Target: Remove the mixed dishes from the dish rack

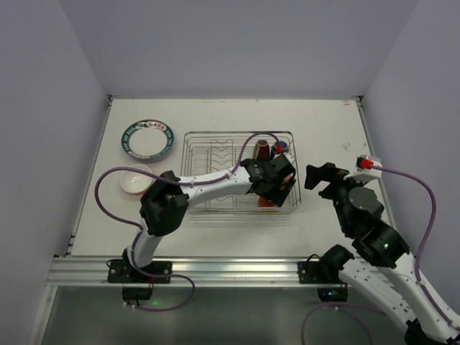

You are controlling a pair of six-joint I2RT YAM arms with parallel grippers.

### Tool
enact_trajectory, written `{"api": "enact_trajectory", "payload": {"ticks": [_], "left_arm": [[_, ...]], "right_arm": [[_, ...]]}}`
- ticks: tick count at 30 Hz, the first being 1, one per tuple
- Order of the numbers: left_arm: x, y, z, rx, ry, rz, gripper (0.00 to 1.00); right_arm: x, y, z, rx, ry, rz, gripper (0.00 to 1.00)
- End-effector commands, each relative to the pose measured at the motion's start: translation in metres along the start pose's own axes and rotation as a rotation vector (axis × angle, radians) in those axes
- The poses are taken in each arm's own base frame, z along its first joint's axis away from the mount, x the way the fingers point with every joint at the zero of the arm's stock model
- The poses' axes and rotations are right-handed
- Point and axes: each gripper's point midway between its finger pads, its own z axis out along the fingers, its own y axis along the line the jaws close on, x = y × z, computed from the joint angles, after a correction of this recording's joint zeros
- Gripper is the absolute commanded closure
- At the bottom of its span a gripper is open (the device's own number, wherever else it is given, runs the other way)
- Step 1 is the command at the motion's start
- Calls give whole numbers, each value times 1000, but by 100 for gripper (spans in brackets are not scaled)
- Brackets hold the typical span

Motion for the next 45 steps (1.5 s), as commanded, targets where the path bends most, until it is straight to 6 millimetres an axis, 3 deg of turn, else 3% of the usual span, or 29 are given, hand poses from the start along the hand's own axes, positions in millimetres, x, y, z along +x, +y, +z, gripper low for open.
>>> {"api": "enact_trajectory", "payload": {"ticks": [1,5,16,17,23,39,45], "left_arm": [[-10,-6,8,5,-21,-24,7],[-5,-6,13,10,-2,-28,11],[3,-1,26,39,34,-53,41],[3,1,26,36,34,-57,53],[-2,16,16,12,6,-82,100],[-43,32,-41,-8,-194,-136,100],[-62,41,-75,-6,-319,-191,100]], "right_arm": [[-14,-3,-4,6,-71,72,1],[-15,-2,-4,1,-72,71,1],[-12,2,-3,-17,-59,59,1],[-12,1,-3,-15,-60,57,1],[-10,2,-2,-18,-56,54,1],[-5,7,3,-25,-32,29,1],[14,18,16,-50,61,-24,1]]}}
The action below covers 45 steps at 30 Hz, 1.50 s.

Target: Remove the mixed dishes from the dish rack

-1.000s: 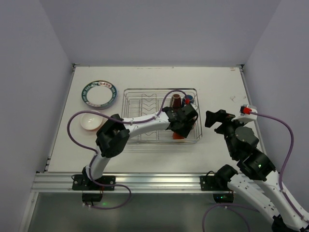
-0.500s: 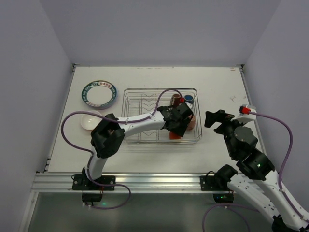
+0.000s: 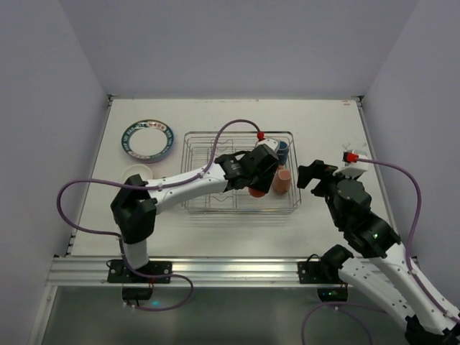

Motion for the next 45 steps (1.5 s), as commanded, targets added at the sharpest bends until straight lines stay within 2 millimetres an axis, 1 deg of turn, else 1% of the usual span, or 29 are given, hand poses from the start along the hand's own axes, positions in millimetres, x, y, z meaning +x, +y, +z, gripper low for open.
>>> {"api": "enact_trajectory", "payload": {"ticks": [1,2,3,5,6,7,8,9,11,12,14,15,16,17,18,19,20,21,22,24,26,28,29,31,33,37,40,41,45], "left_arm": [[-50,1,-39,23,-199,-96,100],[-50,4,-41,25,-214,-114,100],[-57,4,-55,43,-249,-133,100],[-59,8,-65,52,-288,-169,100],[-68,10,-85,76,-336,-191,100],[-72,13,-93,76,-368,-208,100],[-70,17,-96,79,-392,-230,100],[-78,21,-117,96,-440,-254,100],[-84,26,-133,113,-493,-288,100],[-83,30,-145,128,-517,-304,100],[-88,30,-163,171,-559,-344,100],[-86,31,-176,206,-579,-363,100],[-91,29,-186,247,-613,-383,100],[-92,28,-195,283,-632,-417,100],[-86,30,-204,319,-646,-438,100],[-91,24,-215,381,-674,-461,100],[-90,22,-221,422,-675,-506,100],[-90,22,-231,456,-690,-529,100],[-87,18,-232,495,-688,-542,100],[-84,14,-245,571,-684,-597,100],[-87,9,-257,658,-713,-648,100],[-88,6,-263,705,-722,-662,100],[-87,4,-261,714,-708,-679,100],[-87,1,-259,731,-696,-703,100],[-82,0,-254,749,-675,-735,100],[-83,-6,-256,806,-673,-767,100],[-87,-14,-259,839,-668,-744,100],[-87,-17,-255,839,-658,-739,100],[-87,-25,-250,872,-638,-732,100]], "right_arm": [[-4,11,8,-31,13,4,1],[2,15,13,-52,50,-1,1],[3,18,14,-72,67,2,1],[10,27,19,-135,130,12,1],[8,32,18,-165,141,21,1],[7,36,17,-194,151,32,1],[1,42,16,-241,138,37,1],[5,61,2,-379,160,37,1],[-3,83,-14,-533,129,46,2],[-2,93,-26,-612,144,45,3],[-5,105,-37,-707,133,32,3],[2,112,-46,-780,157,23,3],[-3,121,-52,-854,124,-2,4],[5,125,-54,-906,128,-13,5],[6,130,-59,-956,116,-22,5],[-1,139,-68,-1044,67,-47,5],[3,141,-70,-1078,70,-54,5],[2,145,-74,-1108,64,-57,6],[2,149,-78,-1159,62,-80,6],[-1,154,-81,-1198,53,-90,7],[-2,160,-88,-1269,41,-112,8],[-5,165,-92,-1327,13,-135,10],[0,166,-95,-1363,22,-147,10],[-2,169,-97,-1398,-2,-159,14],[-1,171,-98,-1420,9,-159,15],[-2,174,-98,-1436,14,-156,19],[-6,176,-100,-1452,6,-156,21],[-5,177,-100,-1458,8,-153,22],[-5,180,-102,-1488,13,-137,27]]}}
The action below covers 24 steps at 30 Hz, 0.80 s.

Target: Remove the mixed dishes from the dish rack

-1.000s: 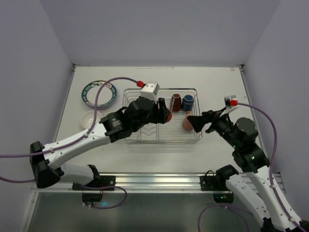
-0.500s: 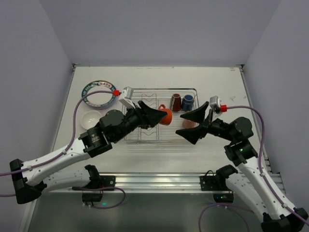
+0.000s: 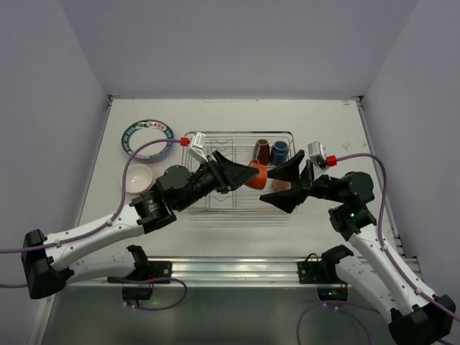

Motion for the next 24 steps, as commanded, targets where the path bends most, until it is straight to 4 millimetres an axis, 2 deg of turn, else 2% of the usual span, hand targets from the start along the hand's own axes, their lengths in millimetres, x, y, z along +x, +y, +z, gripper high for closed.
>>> {"api": "enact_trajectory", "payload": {"ticks": [1,5,6,10,11,12,16,17,18,20,21,23,24], "left_arm": [[-13,-38,3,142,-30,-48,100],[-6,-36,9,150,-6,-49,100],[-6,-38,9,157,-4,-49,100],[-6,-42,9,182,-4,-42,100],[-6,-42,8,186,-3,-39,100],[-5,-44,8,196,-1,-36,100],[-6,-42,8,188,-5,12,100],[-7,-41,7,187,-10,25,93],[-8,-41,7,183,-19,37,68],[-12,-39,5,170,-36,69,40],[-17,-34,7,137,-55,81,1],[-26,-27,7,77,-87,139,0],[-33,-6,8,-35,-117,173,0]], "right_arm": [[-13,13,4,-82,-38,-46,28],[-13,14,6,-109,-54,-34,42],[-13,14,6,-113,-55,-33,51],[-15,12,9,-128,-73,-29,72],[-15,12,9,-134,-76,-31,81],[-15,13,9,-137,-81,-21,100],[-17,15,8,-140,-115,-27,100],[-18,16,7,-141,-118,-29,100],[-19,16,7,-135,-123,-29,100],[-19,15,6,-121,-122,-28,100],[-21,18,5,-120,-127,-40,100],[-22,14,5,-90,-125,-28,100],[-22,12,5,-71,-122,-30,100]]}}
